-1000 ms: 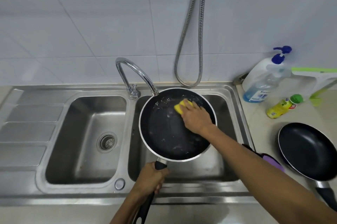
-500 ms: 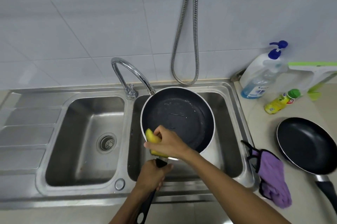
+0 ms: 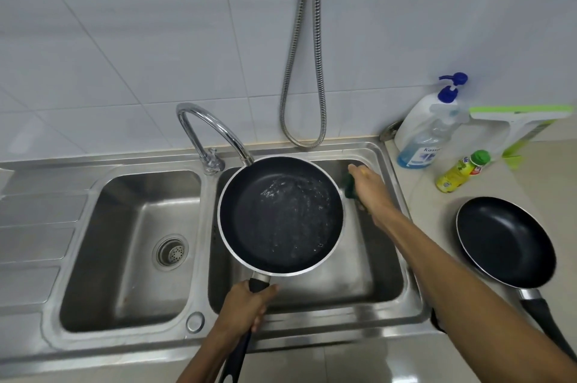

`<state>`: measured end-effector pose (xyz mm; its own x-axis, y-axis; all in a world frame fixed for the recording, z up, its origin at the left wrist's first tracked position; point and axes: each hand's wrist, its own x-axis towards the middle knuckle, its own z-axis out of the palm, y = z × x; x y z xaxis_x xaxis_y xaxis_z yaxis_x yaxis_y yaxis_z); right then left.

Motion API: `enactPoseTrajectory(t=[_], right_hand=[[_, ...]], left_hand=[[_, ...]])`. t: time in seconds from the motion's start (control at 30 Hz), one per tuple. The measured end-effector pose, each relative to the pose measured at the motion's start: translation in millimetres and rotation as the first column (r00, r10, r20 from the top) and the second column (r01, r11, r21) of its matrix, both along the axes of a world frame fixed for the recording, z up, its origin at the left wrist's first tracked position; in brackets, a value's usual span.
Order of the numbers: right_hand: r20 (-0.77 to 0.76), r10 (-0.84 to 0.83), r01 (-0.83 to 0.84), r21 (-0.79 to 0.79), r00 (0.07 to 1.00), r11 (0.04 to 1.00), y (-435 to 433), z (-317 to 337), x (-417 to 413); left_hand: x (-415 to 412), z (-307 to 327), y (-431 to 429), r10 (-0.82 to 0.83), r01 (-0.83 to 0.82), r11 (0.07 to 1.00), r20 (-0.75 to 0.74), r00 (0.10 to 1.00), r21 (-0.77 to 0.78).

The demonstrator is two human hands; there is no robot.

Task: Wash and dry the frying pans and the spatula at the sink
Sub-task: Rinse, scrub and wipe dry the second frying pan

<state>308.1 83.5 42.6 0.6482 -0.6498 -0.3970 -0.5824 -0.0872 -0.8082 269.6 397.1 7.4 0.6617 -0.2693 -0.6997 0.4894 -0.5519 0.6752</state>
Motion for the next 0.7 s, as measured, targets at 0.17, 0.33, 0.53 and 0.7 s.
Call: enactPoseTrajectory(t=[0.17,0.33,0.53,0.7], right_hand=[[-0.023,-0.069,0.061,-0.237,0.997,0.970,-0.7,-32.2,13.6],[-0.022,-0.068,0.060,-0.270,0.997,0.961,5.0,-45.5,27.7],[0.003,-0.047,0.046,-0.271,0.999,0.961,9.3,-47.5,29.9],[-0.146,0.048,-0.109,-0.448,0.988,0.887,-21.3,-41.2,9.0]], left_hand=[[-5.2,-1.6,4.0,0.004,-0.004,1.000,-0.010,1.000,-0.002],[-5.6,-0.7,3.1,0.042,-0.043,0.999,-0.028,0.999,-0.019],[-6.5,1.0,-3.5,0.068,-0.070,0.996,-0.048,0.997,-0.046],[-7.7,-1.5,-7.2,0.072,-0.076,0.996,-0.064,0.995,-0.050]])
